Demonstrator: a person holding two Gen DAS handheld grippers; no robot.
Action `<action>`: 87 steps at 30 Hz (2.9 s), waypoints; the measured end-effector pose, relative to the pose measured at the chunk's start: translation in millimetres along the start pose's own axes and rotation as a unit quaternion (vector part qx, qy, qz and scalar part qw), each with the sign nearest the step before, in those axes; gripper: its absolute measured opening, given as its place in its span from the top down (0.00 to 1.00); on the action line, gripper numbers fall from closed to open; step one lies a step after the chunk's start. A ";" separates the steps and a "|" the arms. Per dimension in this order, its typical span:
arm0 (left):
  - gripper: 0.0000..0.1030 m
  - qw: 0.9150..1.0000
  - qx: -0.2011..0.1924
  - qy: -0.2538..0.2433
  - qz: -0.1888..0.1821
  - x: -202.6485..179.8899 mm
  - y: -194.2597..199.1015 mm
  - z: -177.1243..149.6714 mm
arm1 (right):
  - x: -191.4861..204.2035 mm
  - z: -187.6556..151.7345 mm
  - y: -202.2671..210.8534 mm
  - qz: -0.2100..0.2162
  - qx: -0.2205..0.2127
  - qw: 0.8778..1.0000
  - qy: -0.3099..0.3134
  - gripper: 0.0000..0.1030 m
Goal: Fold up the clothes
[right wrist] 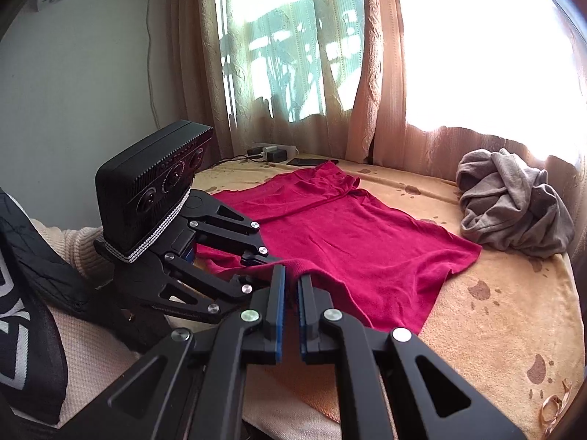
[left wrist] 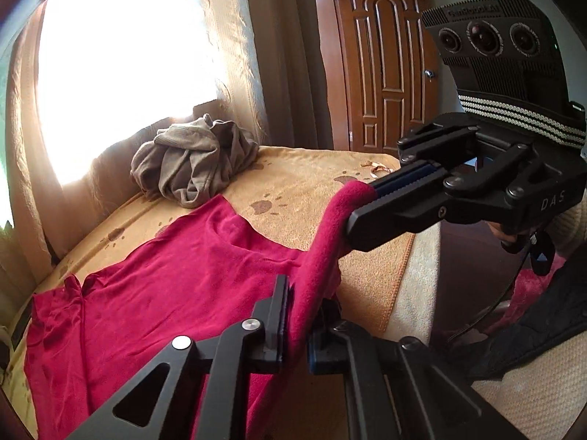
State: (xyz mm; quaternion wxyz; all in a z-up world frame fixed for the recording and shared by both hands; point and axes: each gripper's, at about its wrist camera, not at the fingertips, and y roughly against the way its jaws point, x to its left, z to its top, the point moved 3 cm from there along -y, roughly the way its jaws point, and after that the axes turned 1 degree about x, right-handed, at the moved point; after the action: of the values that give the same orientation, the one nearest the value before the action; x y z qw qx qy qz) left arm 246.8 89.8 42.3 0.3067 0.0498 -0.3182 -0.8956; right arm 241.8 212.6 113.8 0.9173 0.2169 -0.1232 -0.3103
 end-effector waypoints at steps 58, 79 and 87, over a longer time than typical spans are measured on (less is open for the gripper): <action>0.98 0.991 -0.093 0.099 0.015 54.1 106.4 13.6 | -268.8 -4.2 -192.4 -0.126 0.224 0.963 -0.085 0.87; 0.98 0.950 -0.197 0.231 0.069 126.0 196.1 -54.1 | -197.5 172.1 -212.6 -0.053 0.050 0.994 -0.084 0.96; 0.98 0.897 -0.235 0.358 0.107 181.1 230.5 -128.7 | -148.4 239.6 -320.1 -0.013 0.057 0.997 -0.045 0.96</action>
State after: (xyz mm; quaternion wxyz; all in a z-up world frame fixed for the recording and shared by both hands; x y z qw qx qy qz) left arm 256.7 -225.3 97.9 0.4967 0.2588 0.0294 -0.8279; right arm -125.1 -0.3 158.1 0.8929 0.2559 -0.1795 -0.3239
